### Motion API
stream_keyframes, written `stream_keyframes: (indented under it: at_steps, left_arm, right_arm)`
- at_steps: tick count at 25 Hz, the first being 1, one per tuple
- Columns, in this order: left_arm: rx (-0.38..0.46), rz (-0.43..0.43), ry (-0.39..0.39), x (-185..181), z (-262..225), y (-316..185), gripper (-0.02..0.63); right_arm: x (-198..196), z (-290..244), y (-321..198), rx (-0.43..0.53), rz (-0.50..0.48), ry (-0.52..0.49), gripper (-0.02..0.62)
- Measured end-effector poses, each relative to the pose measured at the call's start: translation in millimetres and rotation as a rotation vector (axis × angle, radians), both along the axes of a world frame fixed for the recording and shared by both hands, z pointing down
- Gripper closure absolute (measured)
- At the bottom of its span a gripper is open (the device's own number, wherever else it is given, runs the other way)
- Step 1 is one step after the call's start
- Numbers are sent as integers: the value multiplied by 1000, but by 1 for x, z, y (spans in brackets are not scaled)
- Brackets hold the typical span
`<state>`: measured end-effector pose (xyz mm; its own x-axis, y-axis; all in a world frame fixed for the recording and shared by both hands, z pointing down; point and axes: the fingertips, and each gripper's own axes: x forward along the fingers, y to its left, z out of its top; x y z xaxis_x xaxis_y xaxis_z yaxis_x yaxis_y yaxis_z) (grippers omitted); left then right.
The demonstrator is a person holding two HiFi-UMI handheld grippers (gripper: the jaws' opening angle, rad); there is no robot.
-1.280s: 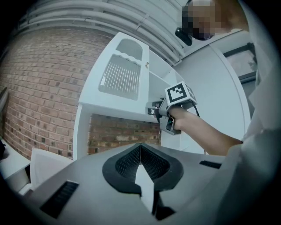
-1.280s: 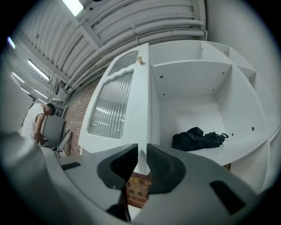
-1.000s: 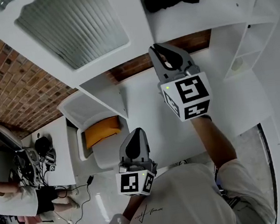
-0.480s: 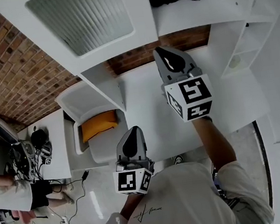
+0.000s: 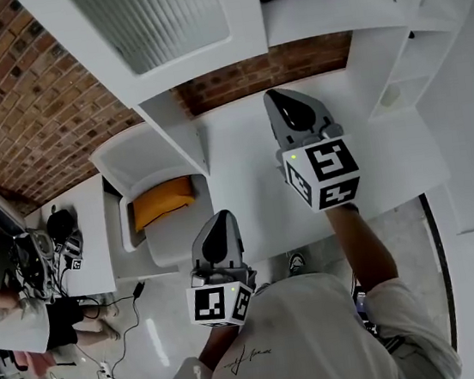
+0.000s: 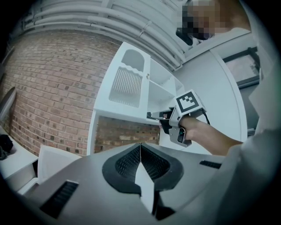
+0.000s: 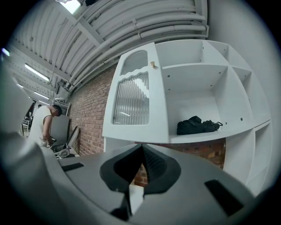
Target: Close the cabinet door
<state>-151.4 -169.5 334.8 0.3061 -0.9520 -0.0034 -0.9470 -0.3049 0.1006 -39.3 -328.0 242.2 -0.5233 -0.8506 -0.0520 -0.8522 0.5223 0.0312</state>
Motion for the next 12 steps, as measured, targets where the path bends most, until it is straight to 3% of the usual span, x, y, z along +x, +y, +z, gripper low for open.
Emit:
stream_keyframes:
  at_steps: [12]
  left_arm:
    - [-27,11,4,-17,4,29,589]
  right_arm:
    - [-15,33,43,-97,5,-21,571]
